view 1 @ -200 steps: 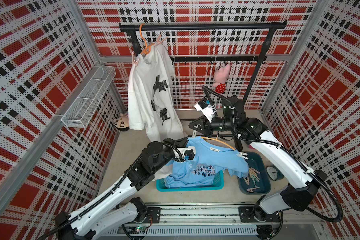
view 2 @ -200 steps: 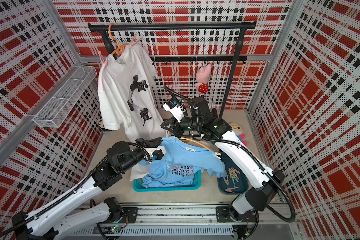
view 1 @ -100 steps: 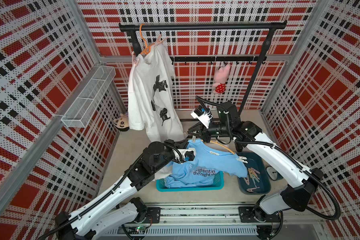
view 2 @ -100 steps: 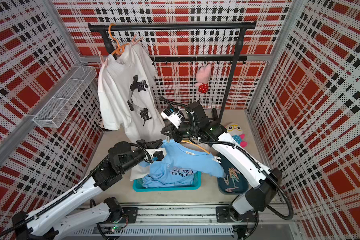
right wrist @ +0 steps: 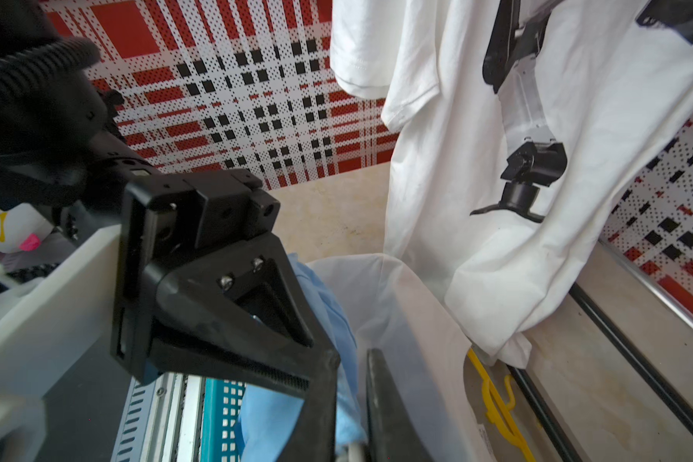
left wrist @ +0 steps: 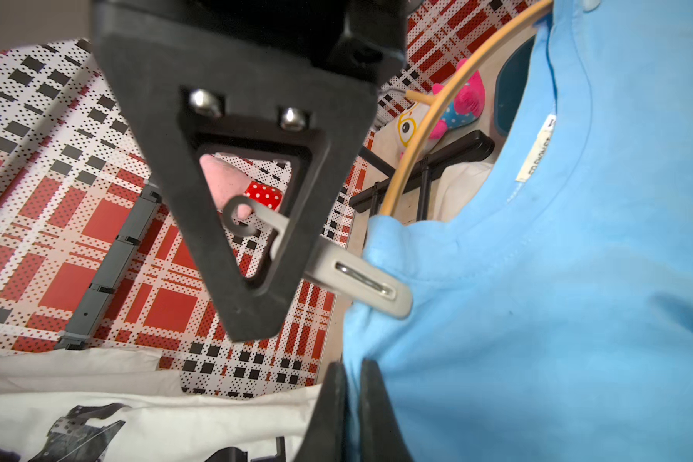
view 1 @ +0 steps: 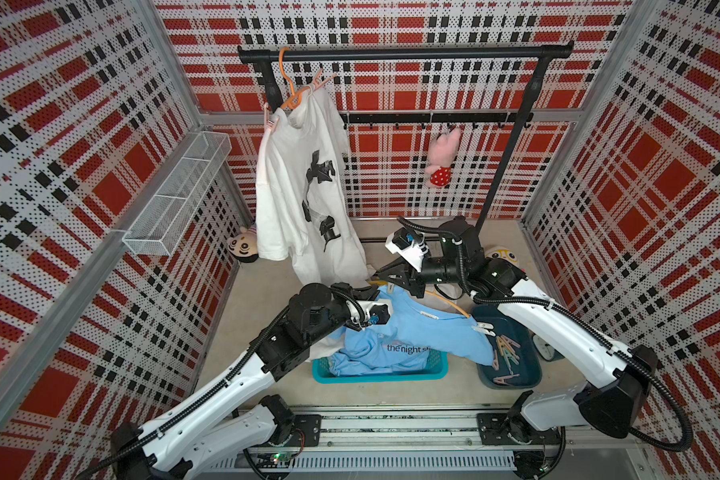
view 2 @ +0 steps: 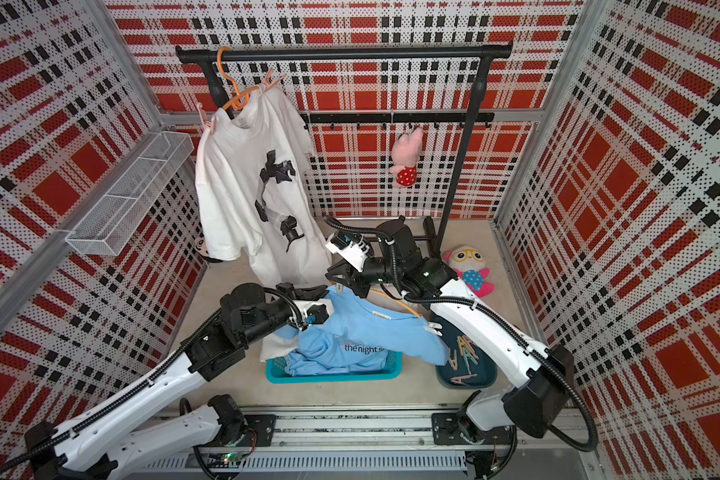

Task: Use clothespins to secure the t-shirt on both sides of the hanger
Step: Clamp the T-shirt on the hanger.

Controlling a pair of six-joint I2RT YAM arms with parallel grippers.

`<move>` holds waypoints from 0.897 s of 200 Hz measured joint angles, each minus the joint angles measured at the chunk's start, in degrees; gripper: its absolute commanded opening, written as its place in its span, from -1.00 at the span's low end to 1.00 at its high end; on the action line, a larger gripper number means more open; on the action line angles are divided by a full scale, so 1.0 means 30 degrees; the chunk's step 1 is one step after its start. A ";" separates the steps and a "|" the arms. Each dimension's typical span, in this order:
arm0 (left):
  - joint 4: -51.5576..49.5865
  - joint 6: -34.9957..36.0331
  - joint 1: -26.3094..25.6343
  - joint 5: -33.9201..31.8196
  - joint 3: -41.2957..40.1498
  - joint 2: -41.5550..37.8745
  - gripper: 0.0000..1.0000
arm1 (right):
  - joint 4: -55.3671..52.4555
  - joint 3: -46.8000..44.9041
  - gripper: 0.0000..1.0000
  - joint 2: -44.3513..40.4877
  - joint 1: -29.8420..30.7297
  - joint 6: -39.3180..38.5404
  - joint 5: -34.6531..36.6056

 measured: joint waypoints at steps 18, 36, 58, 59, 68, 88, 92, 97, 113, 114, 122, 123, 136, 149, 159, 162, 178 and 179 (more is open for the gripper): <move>-0.0029 -0.0197 0.0073 0.0335 0.0000 0.0000 -1.00 | 0.0729 -0.0765 -1.00 -0.0495 0.0022 -0.0313 -0.0029; -0.0007 -0.0270 0.0080 0.0474 0.0000 0.0000 -1.00 | 0.1013 -0.1020 -1.00 -0.0707 0.0029 -0.0408 -0.0007; 0.0007 -0.0248 0.0080 0.0444 -0.0007 0.0000 -1.00 | 0.1042 -0.1005 -1.00 -0.0707 0.0029 -0.0408 0.0015; 0.0007 -0.0248 0.0080 0.0444 -0.0007 0.0000 -1.00 | 0.1035 -0.1005 -1.00 -0.0707 0.0029 -0.0408 0.0015; 0.0015 -0.0233 0.0073 0.0423 -0.0007 0.0000 -1.00 | 0.1042 -0.0991 -1.00 -0.0707 0.0044 -0.0408 0.0036; 0.0066 -0.0109 0.0073 0.0299 -0.0007 0.0000 -1.00 | 0.1115 -0.0976 -0.99 -0.0707 0.0102 -0.0401 0.0277; 0.0087 -0.0087 0.0073 0.0240 -0.0007 0.0000 -1.00 | 0.1158 -0.0976 -0.96 -0.0707 0.0117 -0.0401 0.0342; 0.0117 -0.0044 0.0073 0.0175 -0.0007 0.0000 -1.00 | 0.1224 -0.0976 -0.88 -0.0707 0.0124 -0.0386 0.0401; 0.0240 0.0073 0.0058 -0.0102 -0.0007 0.0000 -1.00 | 0.1464 -0.0976 -0.61 -0.0707 0.0131 -0.0284 0.0590; 0.0248 0.0087 0.0058 -0.0124 -0.0007 0.0000 -1.00 | 0.1472 -0.0976 -0.61 -0.0707 0.0131 -0.0255 0.0605; 0.0306 0.0233 0.0036 -0.0328 -0.0007 0.0000 -1.00 | 0.1566 -0.0969 -0.49 -0.0707 0.0138 -0.0138 0.0685; 0.0321 0.0262 0.0036 -0.0372 -0.0007 0.0000 -1.00 | 0.1574 -0.0969 -0.45 -0.0707 0.0138 -0.0153 0.0692; 0.0481 0.0452 0.0036 -0.0714 -0.0007 0.0000 -1.00 | 0.1610 -0.0954 -0.24 -0.0714 0.0153 0.0153 0.0831; 0.0729 0.0554 0.0029 -0.1086 -0.0007 0.0000 -1.00 | 0.1603 -0.0954 0.03 -0.0729 0.0233 0.0437 0.1078; 0.0918 0.0707 -0.0022 -0.1392 -0.0007 -0.0022 -1.00 | 0.1625 -0.0954 0.07 -0.0772 0.0248 0.0423 0.1282; 0.0962 0.0750 -0.0029 -0.1486 -0.0007 -0.0036 -1.00 | 0.1647 -0.0954 0.09 -0.0794 0.0248 0.0517 0.1326; 0.1035 0.0947 -0.0160 -0.1814 -0.0007 -0.0080 -1.00 | 0.1668 -0.0940 0.23 -0.0991 0.0262 0.0816 0.1596; 0.1035 0.0969 -0.0168 -0.1836 -0.0007 -0.0080 -1.00 | 0.1668 -0.0940 0.25 -0.0998 0.0262 0.0823 0.1603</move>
